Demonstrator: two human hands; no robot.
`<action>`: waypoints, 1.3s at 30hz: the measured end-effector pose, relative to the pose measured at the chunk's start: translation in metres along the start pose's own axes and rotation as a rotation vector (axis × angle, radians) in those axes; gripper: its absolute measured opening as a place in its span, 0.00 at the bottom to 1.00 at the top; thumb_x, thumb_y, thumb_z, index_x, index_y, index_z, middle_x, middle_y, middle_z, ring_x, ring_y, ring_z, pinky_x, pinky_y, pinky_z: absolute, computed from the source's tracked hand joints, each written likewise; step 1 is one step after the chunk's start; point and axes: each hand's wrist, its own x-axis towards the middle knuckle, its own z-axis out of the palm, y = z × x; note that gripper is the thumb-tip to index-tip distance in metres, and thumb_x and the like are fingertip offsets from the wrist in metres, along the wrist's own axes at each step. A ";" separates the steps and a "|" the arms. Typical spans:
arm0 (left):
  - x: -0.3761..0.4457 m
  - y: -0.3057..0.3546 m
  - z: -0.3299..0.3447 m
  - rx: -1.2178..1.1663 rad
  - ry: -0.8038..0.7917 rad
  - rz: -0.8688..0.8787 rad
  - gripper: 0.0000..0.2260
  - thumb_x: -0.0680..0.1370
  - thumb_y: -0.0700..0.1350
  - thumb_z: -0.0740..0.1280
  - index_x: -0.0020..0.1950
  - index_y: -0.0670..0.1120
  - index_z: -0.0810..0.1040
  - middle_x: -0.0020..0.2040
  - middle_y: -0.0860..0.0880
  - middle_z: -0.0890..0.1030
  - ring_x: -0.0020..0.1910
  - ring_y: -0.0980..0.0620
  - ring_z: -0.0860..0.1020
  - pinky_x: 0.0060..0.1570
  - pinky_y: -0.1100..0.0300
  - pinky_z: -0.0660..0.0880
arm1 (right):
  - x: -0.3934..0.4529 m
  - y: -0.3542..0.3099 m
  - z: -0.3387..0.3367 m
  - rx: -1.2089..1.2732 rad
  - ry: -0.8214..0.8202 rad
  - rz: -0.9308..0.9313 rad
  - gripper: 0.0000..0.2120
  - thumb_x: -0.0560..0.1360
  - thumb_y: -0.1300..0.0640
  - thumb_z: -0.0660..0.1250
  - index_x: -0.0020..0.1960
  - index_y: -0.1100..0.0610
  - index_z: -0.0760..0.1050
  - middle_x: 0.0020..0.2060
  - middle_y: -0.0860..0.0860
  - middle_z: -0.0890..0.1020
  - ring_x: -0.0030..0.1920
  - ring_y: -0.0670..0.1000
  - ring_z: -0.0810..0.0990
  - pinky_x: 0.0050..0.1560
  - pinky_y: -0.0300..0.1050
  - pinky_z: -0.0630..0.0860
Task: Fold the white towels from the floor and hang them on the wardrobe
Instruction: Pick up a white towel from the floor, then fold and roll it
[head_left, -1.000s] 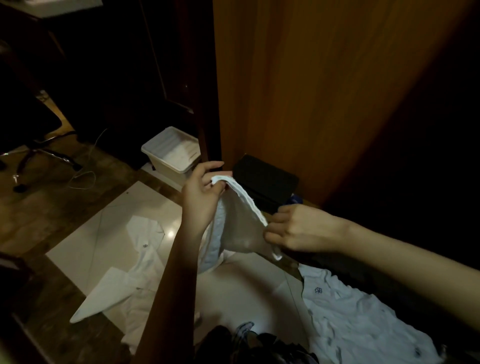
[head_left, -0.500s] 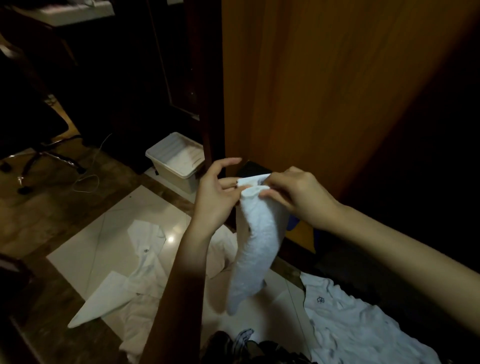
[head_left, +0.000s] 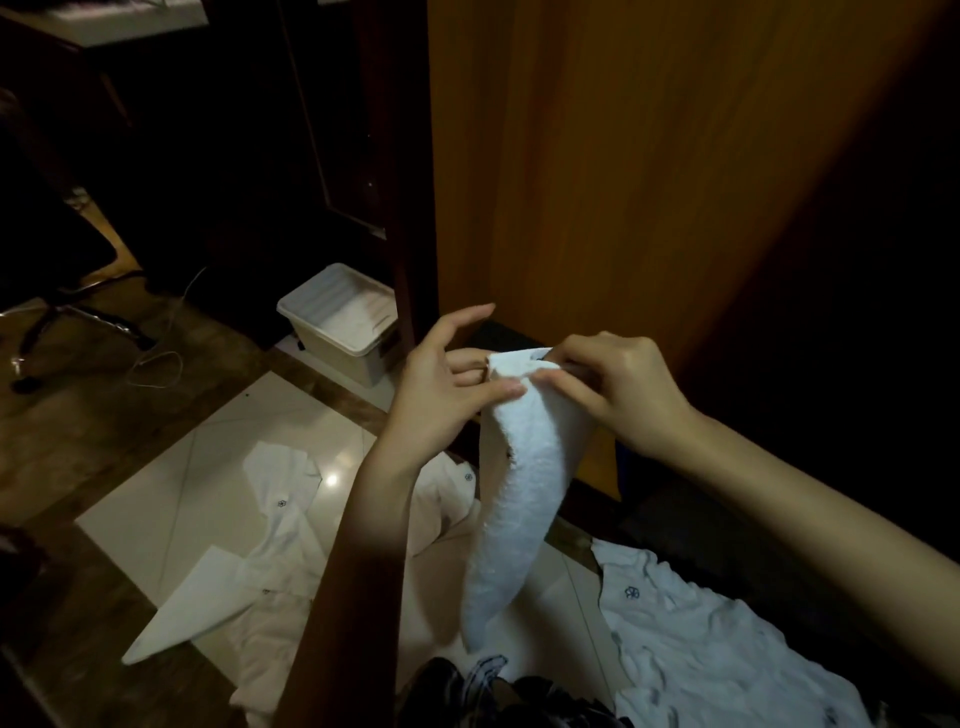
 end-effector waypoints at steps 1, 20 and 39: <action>0.000 0.000 0.001 0.001 0.000 0.010 0.29 0.69 0.34 0.74 0.61 0.58 0.70 0.45 0.51 0.85 0.47 0.52 0.84 0.47 0.60 0.80 | -0.003 0.001 0.001 0.001 0.024 -0.010 0.15 0.76 0.48 0.61 0.47 0.58 0.80 0.39 0.51 0.82 0.37 0.46 0.78 0.43 0.26 0.68; -0.003 -0.002 0.016 0.188 0.004 0.189 0.23 0.74 0.36 0.70 0.60 0.60 0.71 0.48 0.55 0.82 0.52 0.59 0.81 0.53 0.66 0.76 | -0.010 0.007 -0.011 -0.132 -0.025 0.043 0.19 0.70 0.41 0.63 0.43 0.55 0.81 0.42 0.50 0.72 0.45 0.50 0.70 0.47 0.47 0.63; -0.018 0.009 0.017 -0.024 0.045 0.207 0.18 0.77 0.37 0.65 0.63 0.51 0.69 0.42 0.56 0.84 0.45 0.59 0.81 0.45 0.66 0.77 | -0.019 -0.013 -0.005 1.161 -0.093 0.611 0.13 0.68 0.56 0.68 0.53 0.54 0.78 0.43 0.46 0.85 0.45 0.46 0.83 0.42 0.37 0.78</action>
